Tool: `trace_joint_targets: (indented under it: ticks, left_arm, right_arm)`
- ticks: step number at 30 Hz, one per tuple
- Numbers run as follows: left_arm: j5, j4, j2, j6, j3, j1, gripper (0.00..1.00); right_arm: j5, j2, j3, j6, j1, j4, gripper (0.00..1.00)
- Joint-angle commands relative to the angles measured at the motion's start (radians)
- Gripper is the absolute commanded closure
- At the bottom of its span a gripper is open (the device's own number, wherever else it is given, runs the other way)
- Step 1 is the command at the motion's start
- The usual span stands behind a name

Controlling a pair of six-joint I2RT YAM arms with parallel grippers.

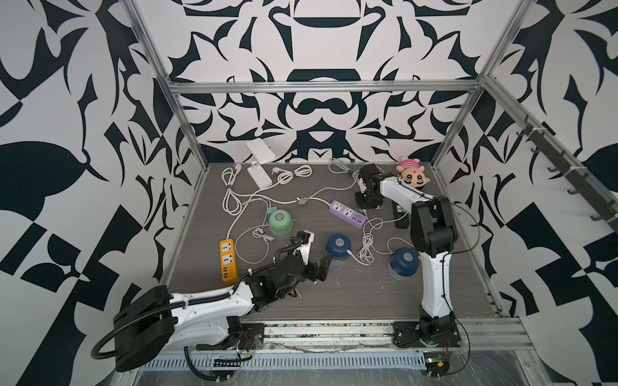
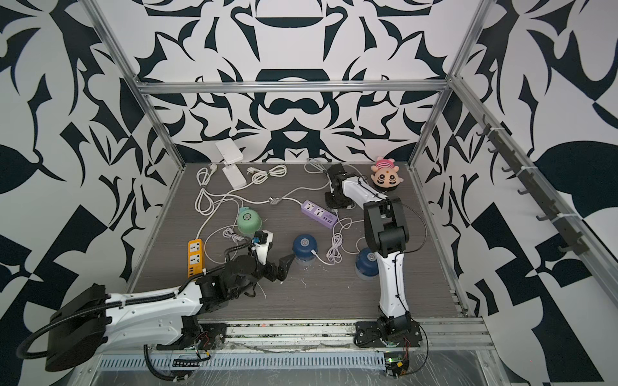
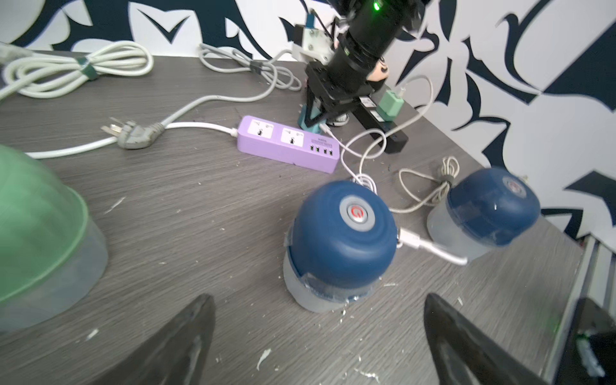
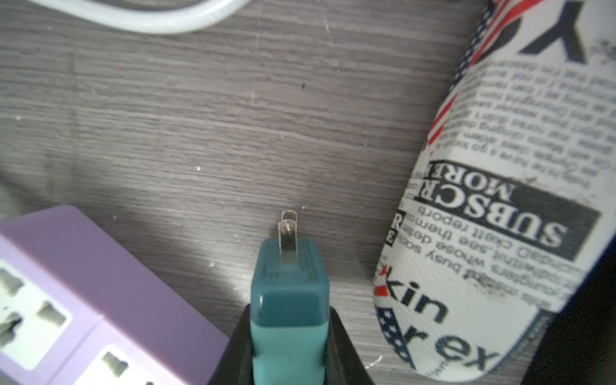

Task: Charge the cordless meat grinders
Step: Pick up the plug from the center of the board.

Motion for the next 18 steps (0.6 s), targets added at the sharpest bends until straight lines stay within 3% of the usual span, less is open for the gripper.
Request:
trace_joint_targets:
  ticks: [1,6,11,18]
  left_arm:
    - [0.023,-0.346,-0.041,-0.08,0.12,0.078,0.01]
    - [0.237,-0.6,0.024,-0.101,0.366,0.233,0.01]
    - [0.465,-0.744,0.133,-0.095,0.59,0.339,0.03]
    - [0.854,-0.755,0.236,-0.22,0.726,0.484,0.06]
  right_arm:
    - [0.001,-0.137,-0.012,-0.008,-0.001,0.033,0.93]
    - [-0.025,-0.299,-0.1,-0.012,-0.002,0.077,1.0]
    - [-0.123,-0.474,-0.257,-0.028,-0.001,0.167,1.0]
    - [-0.459,-0.792,-0.616,-0.089,0.015,0.482,1.0]
